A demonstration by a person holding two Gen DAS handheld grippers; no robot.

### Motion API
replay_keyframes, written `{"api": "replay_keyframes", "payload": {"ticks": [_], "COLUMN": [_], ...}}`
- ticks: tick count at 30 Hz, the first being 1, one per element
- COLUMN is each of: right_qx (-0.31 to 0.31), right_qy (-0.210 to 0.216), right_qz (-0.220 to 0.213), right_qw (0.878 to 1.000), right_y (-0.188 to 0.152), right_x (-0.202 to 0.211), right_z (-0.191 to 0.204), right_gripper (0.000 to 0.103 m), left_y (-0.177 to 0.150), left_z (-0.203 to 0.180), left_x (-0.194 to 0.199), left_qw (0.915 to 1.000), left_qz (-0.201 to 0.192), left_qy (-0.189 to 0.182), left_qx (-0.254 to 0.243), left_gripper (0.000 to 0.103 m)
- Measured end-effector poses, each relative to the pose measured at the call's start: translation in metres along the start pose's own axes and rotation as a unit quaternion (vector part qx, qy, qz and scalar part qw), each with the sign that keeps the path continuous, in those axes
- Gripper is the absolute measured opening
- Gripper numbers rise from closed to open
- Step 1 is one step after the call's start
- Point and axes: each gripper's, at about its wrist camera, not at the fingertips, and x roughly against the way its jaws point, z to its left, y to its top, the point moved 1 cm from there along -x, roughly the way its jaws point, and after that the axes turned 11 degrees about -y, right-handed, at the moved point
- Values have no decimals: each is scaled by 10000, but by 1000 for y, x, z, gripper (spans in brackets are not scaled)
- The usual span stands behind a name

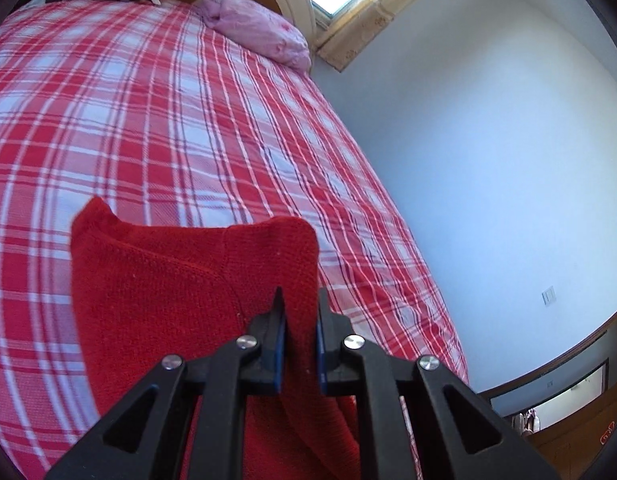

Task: Fold small clothes
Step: 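Lift the folded sweater with both grippers and fold it in half, then lower the folded sweater onto the bed and open both grippers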

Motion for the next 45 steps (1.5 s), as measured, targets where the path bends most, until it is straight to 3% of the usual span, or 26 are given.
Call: {"api": "replay_keyframes", "payload": {"ticks": [9,17,21,25,26,28,30,32,36,38,41,43,45], "right_qx": [-463,-1033,-1247,-1479,-1490,-1521,-1587,-1649,-1406,-1111,-643,-375,-308], "right_qy": [-42,30,116,304,355,397,228,59,-773,-976,-929,-704,-370], "right_qz": [193,542,633,715,729,736,721,611,45,-278,-561,-643,-489], "right_qw": [9987,9932,9901,9859,9855,9848,9844,9844,9870,9886,9920,9947,9976], "right_y": [-11,-24,-29,-30,-29,-29,-28,-28,-18,-9,15,35,52], "right_x": [7,-2,-2,-9,-10,-10,-9,-5,14,24,29,21,0], "right_z": [-42,-78,-90,-99,-100,-102,-108,-115,-118,-110,-86,-68,-56], "right_gripper": [9,9,9,9,9,13,23,30,31,31,34,57,63], "left_y": [-13,-30,-37,-43,-45,-50,-55,-64,-86,-101,-121,-127,-130], "left_z": [-19,-20,-29,-51,-64,-87,-106,-114,-92,-74,-48,-33,-21], "left_x": [-55,-99,-108,-112,-107,-95,-76,-53,-15,1,15,18,12], "left_qw": [9989,9963,9948,9867,9836,9743,9628,9541,9471,9493,9502,9575,9632], "left_qz": [461,796,833,833,807,648,386,63,-192,-309,-362,-392,-265], "left_qy": [17,259,408,887,921,1068,1158,1275,1754,1802,1983,1922,1923], "left_qx": [-120,-173,-422,-1076,-1326,-1874,-2410,-2710,-2680,-2557,-2375,-2114,-1860], "left_gripper": [12,12,12,14,16,32,72,82,90,90,90,91,91]}}
